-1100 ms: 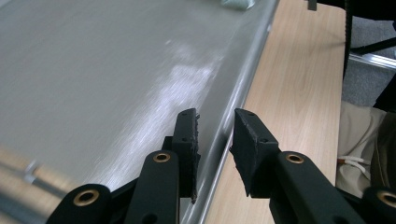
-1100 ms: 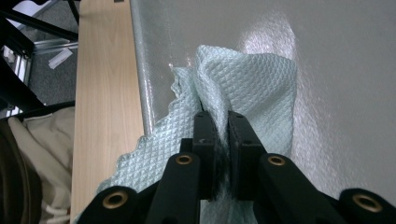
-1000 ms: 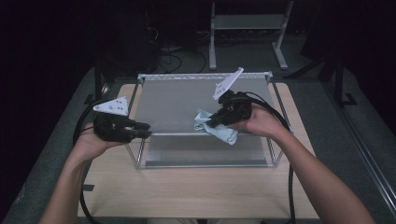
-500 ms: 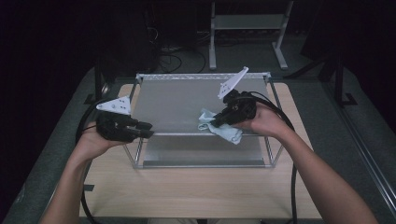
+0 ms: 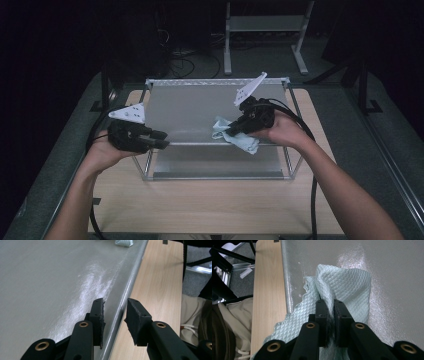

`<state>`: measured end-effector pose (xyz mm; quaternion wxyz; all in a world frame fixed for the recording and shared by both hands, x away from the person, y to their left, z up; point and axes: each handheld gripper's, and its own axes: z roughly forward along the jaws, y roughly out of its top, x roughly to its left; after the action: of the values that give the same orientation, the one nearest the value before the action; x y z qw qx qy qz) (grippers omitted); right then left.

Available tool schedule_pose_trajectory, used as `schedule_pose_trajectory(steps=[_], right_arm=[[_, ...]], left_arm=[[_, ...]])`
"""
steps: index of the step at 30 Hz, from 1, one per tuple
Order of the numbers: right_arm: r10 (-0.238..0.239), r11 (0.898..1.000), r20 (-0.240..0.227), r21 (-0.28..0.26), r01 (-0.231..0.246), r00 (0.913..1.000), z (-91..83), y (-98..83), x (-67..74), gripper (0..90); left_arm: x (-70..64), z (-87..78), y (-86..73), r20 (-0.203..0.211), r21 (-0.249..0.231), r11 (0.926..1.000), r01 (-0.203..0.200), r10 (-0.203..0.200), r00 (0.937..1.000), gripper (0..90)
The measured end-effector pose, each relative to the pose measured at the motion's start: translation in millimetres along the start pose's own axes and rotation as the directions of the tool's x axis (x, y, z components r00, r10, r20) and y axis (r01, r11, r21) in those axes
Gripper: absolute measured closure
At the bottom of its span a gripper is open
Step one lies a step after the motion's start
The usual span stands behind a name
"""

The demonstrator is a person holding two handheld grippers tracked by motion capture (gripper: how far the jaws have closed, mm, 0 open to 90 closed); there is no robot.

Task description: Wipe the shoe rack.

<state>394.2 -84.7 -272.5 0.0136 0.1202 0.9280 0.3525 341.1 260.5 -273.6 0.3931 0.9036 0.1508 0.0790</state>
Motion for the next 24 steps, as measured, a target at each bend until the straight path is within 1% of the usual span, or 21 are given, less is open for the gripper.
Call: schedule_pose_trajectory(steps=[1,4,6,7,9,10,11,12,13,14,17,18,19,21,24], right_arm=[[-0.001,1.000,-0.001,-0.002,0.001,1.0000,0.0,-0.2,-0.1,82.6],[0.006,1.000,-0.006,-0.004,-0.006,1.0000,-3.7,-4.0,-1.5,82.6],[0.010,1.000,0.002,0.007,-0.010,1.0000,-11.6,-11.2,-3.6,82.6],[0.020,1.000,0.007,0.011,-0.020,0.9998,-15.4,-15.0,-4.3,82.7],[0.040,0.999,0.020,0.020,-0.040,0.9990,-26.9,-27.1,-7.3,82.7],[0.058,0.998,0.024,0.019,-0.059,0.9980,-32.8,-33.6,-9.1,82.7],[0.068,0.997,0.027,0.018,-0.069,0.9973,-35.0,-36.2,-9.8,82.7],[0.068,0.998,0.029,0.011,-0.069,0.9972,-35.2,-37.5,-10.3,82.7],[0.063,0.998,0.035,0.016,-0.063,0.9974,-33.5,-36.0,-9.6,82.7],[0.057,0.998,0.040,0.009,-0.058,0.9976,-30.7,-32.9,-8.5,82.6],[0.041,0.999,0.039,0.006,-0.041,0.9984,-20.6,-22.2,-5.8,82.6],[0.033,0.999,0.036,0.010,-0.033,0.9988,-20.1,-20.9,-6.3,82.7],[0.035,0.999,0.031,0.012,-0.035,0.9989,-22.0,-21.6,-7.3,82.6],[0.040,0.999,0.038,0.020,-0.041,0.9985,-29.3,-29.4,-10.3,82.7],[0.081,0.996,0.075,0.035,-0.084,0.9939,-49.8,-50.8,-17.0,82.9]], left_arm=[[0.4,0.4,0.6,0.000,0.001,1.0000,0.002,-0.002,1.0000,69.9],[3.6,-0.1,0.1,0.016,0.002,0.9999,0.014,-0.014,0.9998,70.5],[5.2,-1.5,-1.6,0.006,0.000,0.9998,0.020,-0.020,0.9998,70.5],[5.9,-2.8,-2.9,0.000,-0.001,0.9997,0.023,-0.023,0.9997,70.4],[6.9,-4.7,-5.9,0.001,-0.013,0.9994,0.033,-0.033,0.9995,70.5],[6.8,-4.8,-6.0,0.001,-0.014,0.9994,0.032,-0.032,0.9995,70.5],[6.1,-4.4,-5.4,-0.003,-0.012,0.9995,0.031,-0.031,0.9995,70.4],[5.6,-3.6,-4.4,-0.005,-0.010,0.9996,0.027,-0.027,0.9996,70.1],[5.3,-2.6,-3.3,-0.002,-0.008,0.9997,0.024,-0.024,0.9997,69.9],[4.9,-1.4,-2.1,-0.003,-0.005,0.9997,0.022,-0.022,0.9998,69.6],[5.1,-0.8,-0.1,-0.001,0.009,0.9998,0.019,-0.019,0.9998,69.5],[5.2,-0.9,-0.2,0.000,0.008,0.9998,0.020,-0.020,0.9998,69.6],[5.6,-0.9,-0.6,0.001,0.006,0.9998,0.019,-0.019,0.9998,69.7],[6.3,-1.3,-1.5,0.004,0.002,0.9997,0.023,-0.023,0.9997,69.8],[7.3,-1.8,-3.7,0.010,-0.010,0.9997,0.023,-0.023,0.9997,69.8]])
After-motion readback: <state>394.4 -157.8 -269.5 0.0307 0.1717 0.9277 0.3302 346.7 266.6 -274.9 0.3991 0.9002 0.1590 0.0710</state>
